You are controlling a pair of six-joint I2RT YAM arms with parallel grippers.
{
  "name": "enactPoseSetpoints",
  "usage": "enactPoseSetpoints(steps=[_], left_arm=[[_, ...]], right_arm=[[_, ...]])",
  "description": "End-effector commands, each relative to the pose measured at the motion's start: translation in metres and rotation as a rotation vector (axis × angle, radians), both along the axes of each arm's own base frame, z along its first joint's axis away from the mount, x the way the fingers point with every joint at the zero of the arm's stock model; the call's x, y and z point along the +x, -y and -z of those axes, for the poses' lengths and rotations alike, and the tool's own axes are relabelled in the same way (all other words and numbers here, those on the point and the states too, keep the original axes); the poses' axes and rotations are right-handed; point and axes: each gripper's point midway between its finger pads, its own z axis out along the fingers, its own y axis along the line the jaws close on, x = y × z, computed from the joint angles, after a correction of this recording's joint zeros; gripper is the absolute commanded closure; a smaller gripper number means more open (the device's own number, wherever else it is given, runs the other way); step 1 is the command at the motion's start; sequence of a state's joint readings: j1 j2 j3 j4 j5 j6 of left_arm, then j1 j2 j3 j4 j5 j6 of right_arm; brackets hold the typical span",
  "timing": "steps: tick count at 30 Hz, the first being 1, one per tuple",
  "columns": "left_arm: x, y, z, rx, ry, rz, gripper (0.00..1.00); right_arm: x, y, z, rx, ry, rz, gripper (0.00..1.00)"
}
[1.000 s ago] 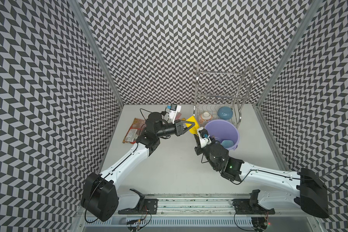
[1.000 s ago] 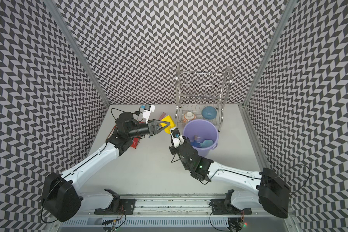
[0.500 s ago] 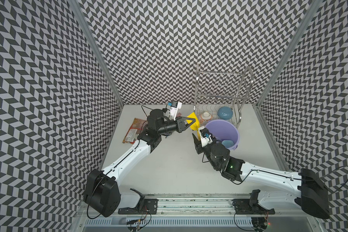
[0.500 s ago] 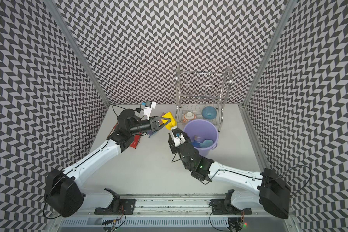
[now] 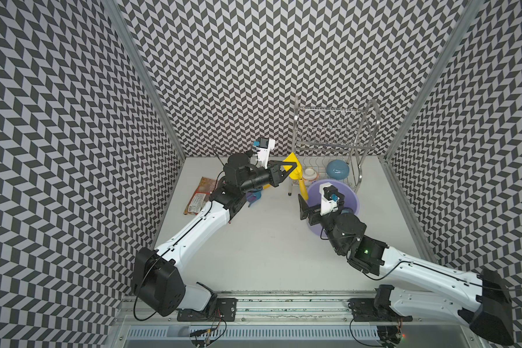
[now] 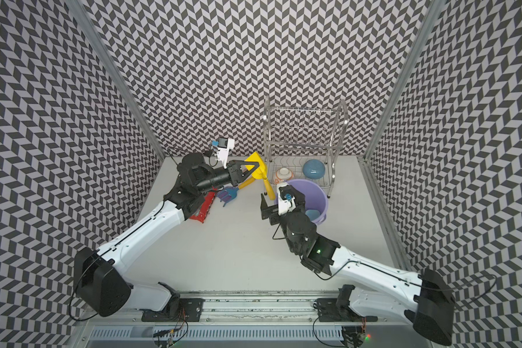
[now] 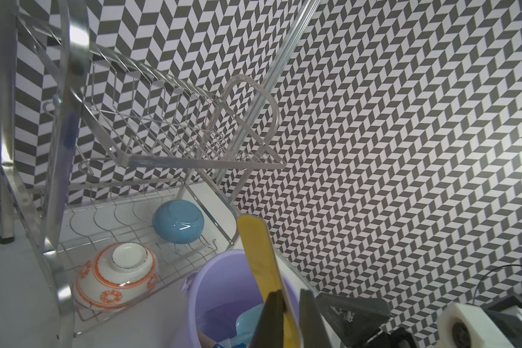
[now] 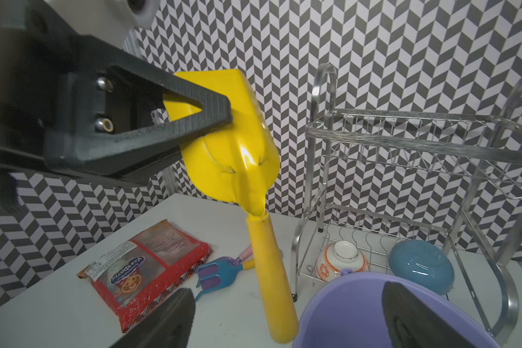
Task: Organize the gardening tools
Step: Place the gardening tool in the container.
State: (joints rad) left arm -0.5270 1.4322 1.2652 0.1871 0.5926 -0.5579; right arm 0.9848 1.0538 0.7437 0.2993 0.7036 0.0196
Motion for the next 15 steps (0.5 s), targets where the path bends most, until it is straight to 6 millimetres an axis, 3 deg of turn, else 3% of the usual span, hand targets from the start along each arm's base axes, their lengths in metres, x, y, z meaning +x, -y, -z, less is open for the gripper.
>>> enactPoseSetpoints(steps=[1, 6, 9, 15], left_arm=[[0.008, 0.011, -0.018, 0.037, 0.112, -0.070, 1.00], [0.010, 0.045, -0.019, 0.084, 0.200, -0.081, 1.00], [0.013, 0.067, -0.007, 0.118, 0.220, -0.079, 1.00], [0.024, 0.102, 0.030, 0.210, 0.280, -0.124, 1.00]], right_arm=[[0.002, 0.039, -0.004, 0.099, -0.023, 0.124, 0.00], [0.006, 0.101, -0.005, 0.198, -0.060, 0.348, 0.00], [0.010, 0.128, -0.004, 0.213, -0.086, 0.443, 0.00], [0.010, 0.152, 0.003, 0.226, -0.109, 0.562, 0.00]])
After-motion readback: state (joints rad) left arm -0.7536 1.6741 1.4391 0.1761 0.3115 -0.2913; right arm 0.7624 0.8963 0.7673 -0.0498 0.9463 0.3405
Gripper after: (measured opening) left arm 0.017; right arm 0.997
